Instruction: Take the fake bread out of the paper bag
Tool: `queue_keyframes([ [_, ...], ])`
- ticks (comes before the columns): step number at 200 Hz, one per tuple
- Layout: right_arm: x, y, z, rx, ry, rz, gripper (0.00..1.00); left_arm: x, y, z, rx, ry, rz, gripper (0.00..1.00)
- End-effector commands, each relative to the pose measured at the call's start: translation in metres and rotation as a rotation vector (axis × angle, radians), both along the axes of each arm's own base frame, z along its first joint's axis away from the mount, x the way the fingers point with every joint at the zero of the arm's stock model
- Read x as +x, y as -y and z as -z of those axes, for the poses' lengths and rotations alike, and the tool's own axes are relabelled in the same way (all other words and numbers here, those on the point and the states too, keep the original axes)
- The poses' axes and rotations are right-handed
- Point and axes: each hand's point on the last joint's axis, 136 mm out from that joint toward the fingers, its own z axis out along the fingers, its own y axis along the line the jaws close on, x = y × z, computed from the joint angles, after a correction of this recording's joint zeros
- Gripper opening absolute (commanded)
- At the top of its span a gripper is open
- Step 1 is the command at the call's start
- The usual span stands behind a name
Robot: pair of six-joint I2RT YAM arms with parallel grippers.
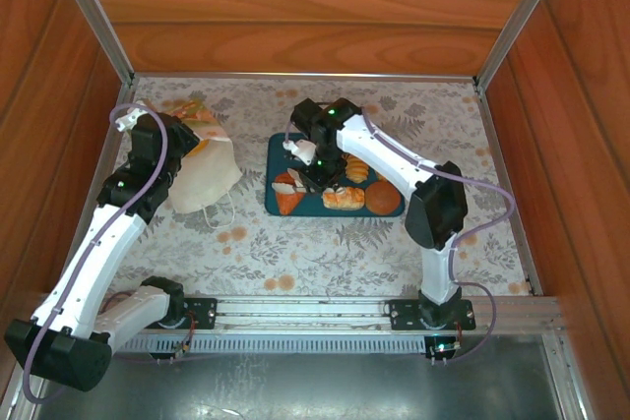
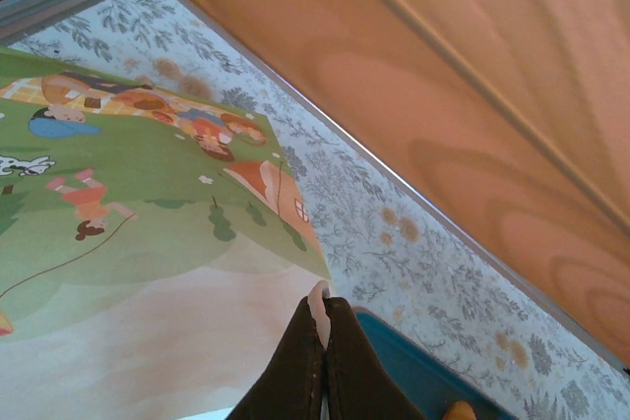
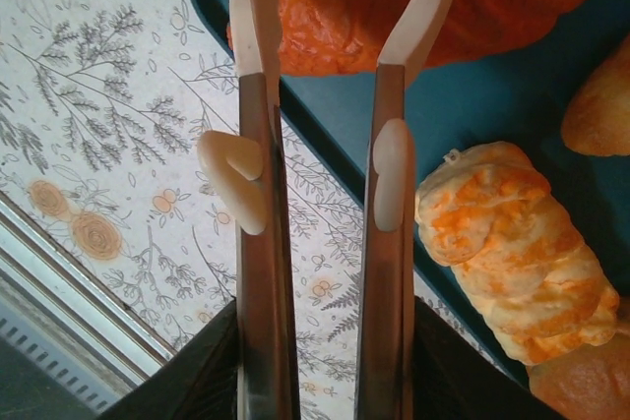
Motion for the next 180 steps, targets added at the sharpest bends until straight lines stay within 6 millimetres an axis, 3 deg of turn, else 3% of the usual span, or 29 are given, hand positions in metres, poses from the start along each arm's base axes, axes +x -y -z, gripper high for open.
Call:
queue_keyframes([
  [1,0.001,0.0,-0.005,-0.007,0.011,-0.029,0.36,-0.001,-0.001,0.005,0.026,-0.017,-0.006,0.0],
  [25,0.002,-0.003,-0.007,-0.006,0.007,0.019,0.26,-0.001,-0.002,0.006,0.027,-0.018,-0.008,0.0],
  [61,0.009,-0.01,-0.02,0.022,0.017,0.213,0.22,-0.002,-0.004,0.007,0.031,-0.016,-0.018,0.0],
  [98,0.01,-0.039,-0.04,0.187,-0.055,0.448,0.22,-0.002,-0.006,0.01,0.04,-0.024,-0.022,0.0],
  [136,0.017,-0.031,-0.042,0.198,-0.018,0.668,0.22,-0.002,-0.008,0.012,0.044,-0.026,-0.023,0.0],
  [180,-0.001,-0.034,-0.036,0.25,-0.098,0.814,0.22,-0.004,-0.014,0.015,0.041,-0.028,-0.033,0.0],
])
